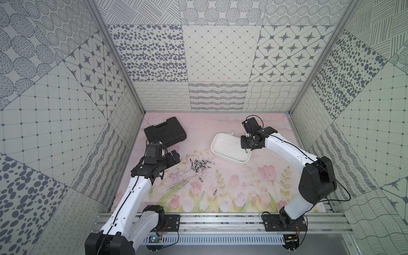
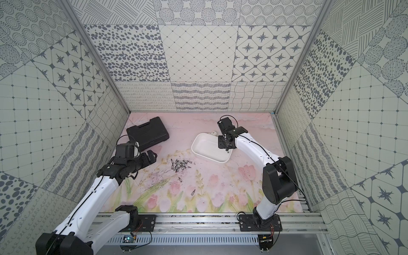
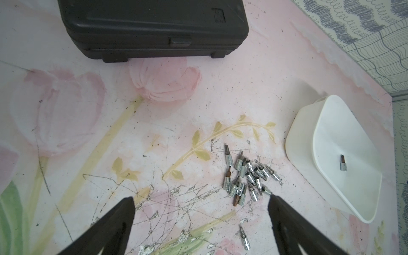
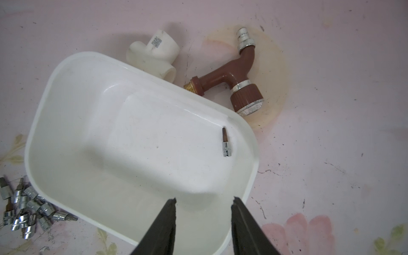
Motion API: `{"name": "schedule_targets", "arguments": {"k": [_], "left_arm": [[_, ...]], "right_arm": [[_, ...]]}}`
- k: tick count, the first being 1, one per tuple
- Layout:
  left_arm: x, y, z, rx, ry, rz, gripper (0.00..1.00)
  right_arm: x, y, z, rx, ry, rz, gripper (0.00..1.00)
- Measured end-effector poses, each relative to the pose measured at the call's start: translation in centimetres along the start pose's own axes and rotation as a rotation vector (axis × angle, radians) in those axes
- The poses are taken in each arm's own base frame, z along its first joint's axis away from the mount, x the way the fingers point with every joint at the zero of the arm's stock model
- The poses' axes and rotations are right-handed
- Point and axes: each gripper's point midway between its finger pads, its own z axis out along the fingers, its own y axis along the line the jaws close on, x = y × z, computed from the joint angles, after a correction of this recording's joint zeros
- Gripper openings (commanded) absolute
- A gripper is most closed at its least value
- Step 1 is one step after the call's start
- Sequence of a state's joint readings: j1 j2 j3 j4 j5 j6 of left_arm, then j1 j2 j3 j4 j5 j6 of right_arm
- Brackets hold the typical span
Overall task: Put the bit on the desktop into the storage box
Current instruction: Place the screwdriver bit in the storage box, then pick up the screwdriver bit from the center of the board.
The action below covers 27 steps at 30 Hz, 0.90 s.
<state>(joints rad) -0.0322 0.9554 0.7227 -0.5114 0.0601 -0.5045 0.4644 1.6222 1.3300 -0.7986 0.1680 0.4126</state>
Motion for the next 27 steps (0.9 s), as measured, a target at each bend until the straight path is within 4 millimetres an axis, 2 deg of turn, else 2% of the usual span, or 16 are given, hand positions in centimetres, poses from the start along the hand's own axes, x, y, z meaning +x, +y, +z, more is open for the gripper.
{"name": "schedule_targets", "arguments": {"k": [2,11,21,27], "left_arm": [[0.0,0.0,0.0,0.000,0.001,0.000,0.99],[0.1,0.0,0.1,0.003,0.006,0.000,0.99],[0.2,0.0,0.3,0.001,0.015,-0.001,0.99],[0.3,0.0,0.3,0.003,0.018,-0.002,0.99]], "right_arm": [[0.3,-0.3,-0.7,-0.004,-0.009,0.005,0.55],[1.8,-1.2,-3.4,-0.017,-0.054,-0.007,0.96],[3.6,-2.7,-4.7,-0.006,-0.090,-0.023,0.97],[4.5,-2.9,-5.6,-0.020,-0.109,-0.022,0.96]]}}
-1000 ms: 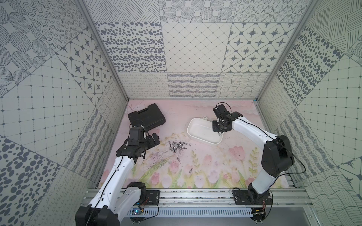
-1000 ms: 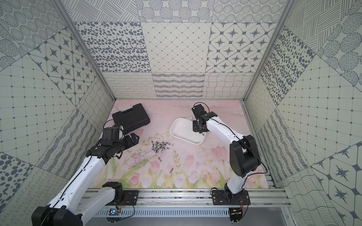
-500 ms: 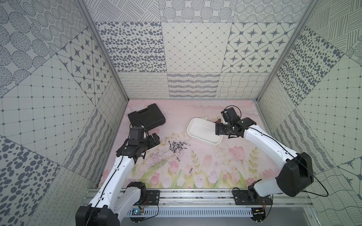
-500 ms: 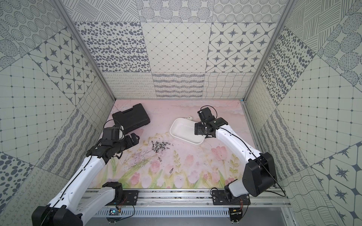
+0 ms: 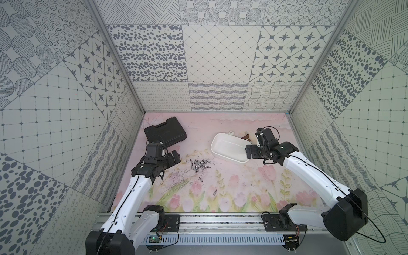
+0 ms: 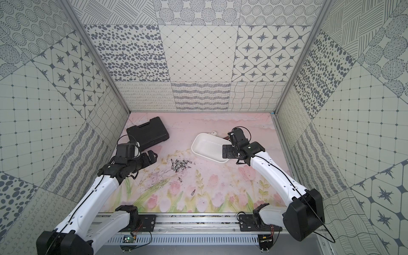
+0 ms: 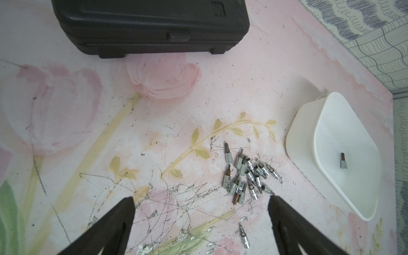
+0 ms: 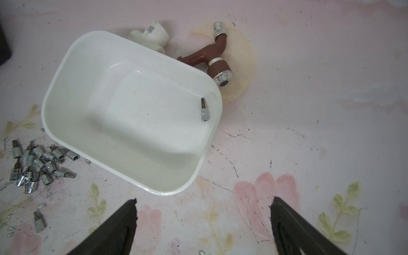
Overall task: Put the bit on the desktop into the storage box
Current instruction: Pick up the screwdriver bit from the center of the board.
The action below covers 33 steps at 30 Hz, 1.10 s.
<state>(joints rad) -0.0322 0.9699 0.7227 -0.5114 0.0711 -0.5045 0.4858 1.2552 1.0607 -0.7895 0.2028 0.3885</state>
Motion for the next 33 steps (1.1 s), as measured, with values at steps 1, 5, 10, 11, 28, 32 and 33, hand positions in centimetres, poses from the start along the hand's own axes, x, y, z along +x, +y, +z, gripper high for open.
{"name": "schedule_targets", "arguments": {"k": [1,5,10,11,28,32,33], "left_arm": [[0.0,0.0,0.0,0.000,0.001,0.000,0.99],[0.0,0.0,0.1,-0.001,0.004,0.000,0.99],[0.0,0.0,0.2,0.000,0.005,-0.001,0.99],[0.0,0.0,0.2,0.000,0.005,-0.001,0.99],[-0.1,-0.1,0.0,0.005,-0.004,0.001,0.99],[-0.1,-0.1,0.0,0.006,-0.005,0.001,0.99],[-0.1,-0.1,0.0,0.006,-0.005,0.001,0.99]], "right_arm": [[0.1,0.2,-0.2,-0.005,-0.004,-0.005,0.97],[1.2,2.7,-0.8,-0.034,-0.001,-0.068,0.97],[4.1,7.2,-0.8,-0.069,0.074,-0.193,0.97],[4.7,8.2,-0.7,-0.076,0.093,-0.216,0.97],[16.9,19.0,0.5,-0.202,0.441,-0.409,0.84],[18.6,19.3,1.0,-0.203,0.508,-0.411,0.80],[19.0,19.3,1.2,-0.200,0.523,-0.409,0.79]]}}
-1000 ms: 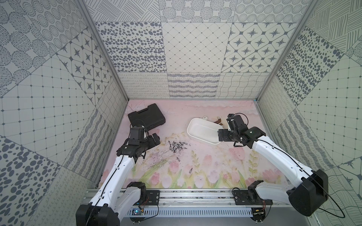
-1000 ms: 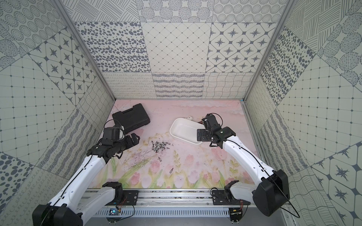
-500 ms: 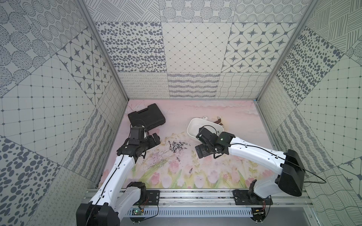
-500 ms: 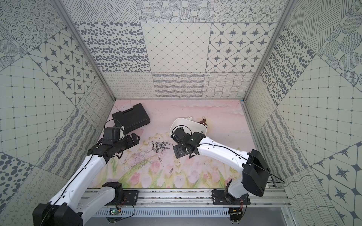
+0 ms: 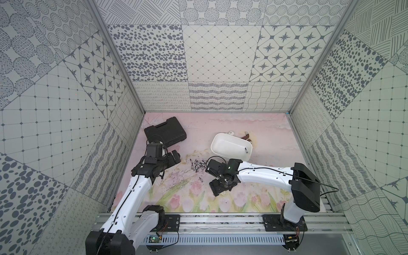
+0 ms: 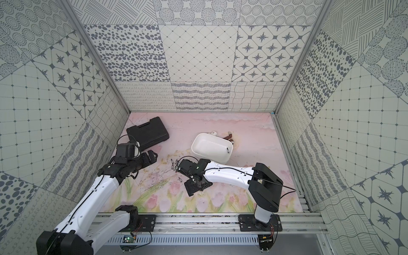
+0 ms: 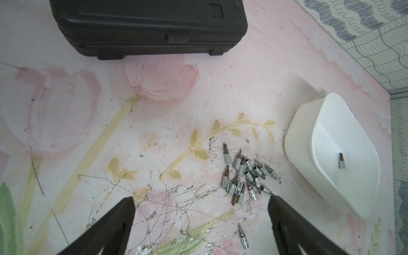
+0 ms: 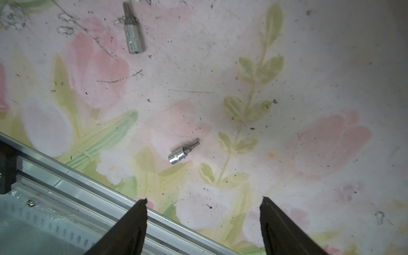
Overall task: Put the bit on the desktop into the storage box
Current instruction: Pick up the screwdriver bit from the center of the board.
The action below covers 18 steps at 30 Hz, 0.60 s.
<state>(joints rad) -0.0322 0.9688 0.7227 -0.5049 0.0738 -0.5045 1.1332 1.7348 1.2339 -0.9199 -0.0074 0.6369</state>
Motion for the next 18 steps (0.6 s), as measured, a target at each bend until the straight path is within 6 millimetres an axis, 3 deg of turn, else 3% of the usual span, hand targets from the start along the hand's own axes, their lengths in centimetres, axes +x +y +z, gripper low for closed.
{"name": "schedule_targets", "arguments": {"k": [7,18], "left_arm": [[0.0,0.0,0.0,0.001,-0.001,0.000,0.99],[0.0,0.0,0.0,0.001,-0.001,0.000,0.99]], "right_arm": [[-0.2,1.0,2.0,0.002,0.067,0.000,0.71],[-0.5,2.0,3.5,-0.012,0.117,-0.026,0.61]]}}
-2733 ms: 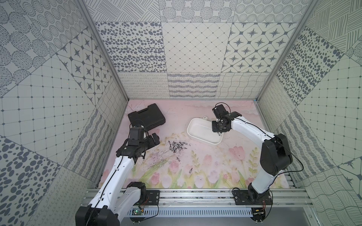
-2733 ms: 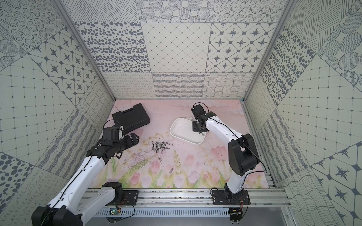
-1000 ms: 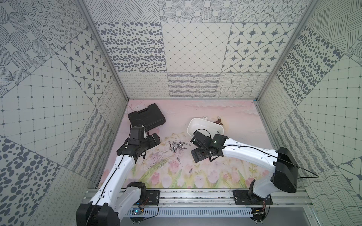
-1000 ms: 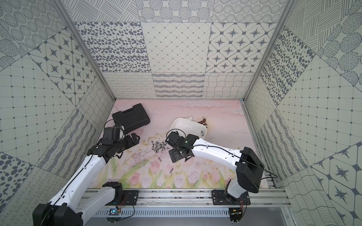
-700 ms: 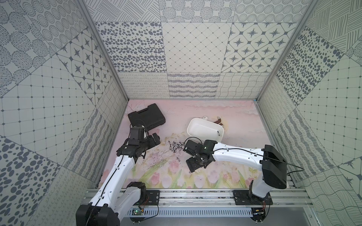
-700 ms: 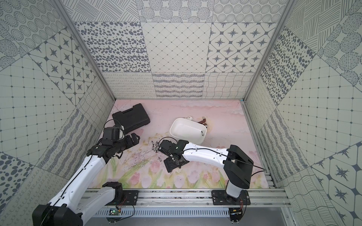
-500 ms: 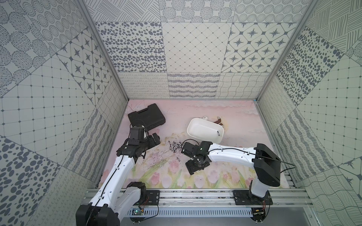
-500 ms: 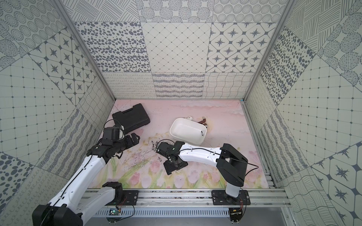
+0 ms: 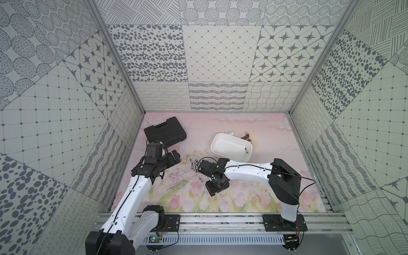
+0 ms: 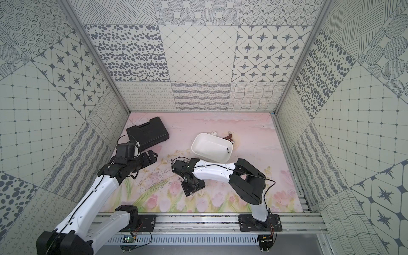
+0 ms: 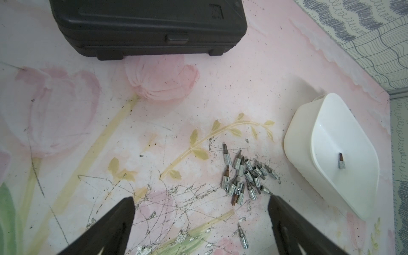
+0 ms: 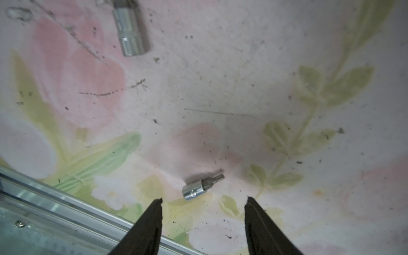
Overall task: Put the bit on the desktop into the storage box
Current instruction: Pick up the screwdriver bit from the center of the board.
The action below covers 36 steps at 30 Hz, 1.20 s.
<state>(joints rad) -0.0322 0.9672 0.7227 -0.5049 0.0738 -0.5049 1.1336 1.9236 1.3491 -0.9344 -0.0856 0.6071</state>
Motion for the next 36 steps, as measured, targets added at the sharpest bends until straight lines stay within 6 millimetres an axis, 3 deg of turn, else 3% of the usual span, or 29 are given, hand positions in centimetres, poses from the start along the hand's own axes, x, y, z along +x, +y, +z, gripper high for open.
{"name": "schedule_targets", "arguments": {"k": [12,36], "left_arm": [[0.0,0.0,0.0,0.000,0.000,0.000,0.99],[0.0,0.0,0.0,0.000,0.000,0.000,0.99]], "right_arm": [[0.1,0.2,1.4,0.006,0.042,-0.011,0.53],[0.2,0.2,1.5,0.003,0.053,-0.011,0.33]]}}
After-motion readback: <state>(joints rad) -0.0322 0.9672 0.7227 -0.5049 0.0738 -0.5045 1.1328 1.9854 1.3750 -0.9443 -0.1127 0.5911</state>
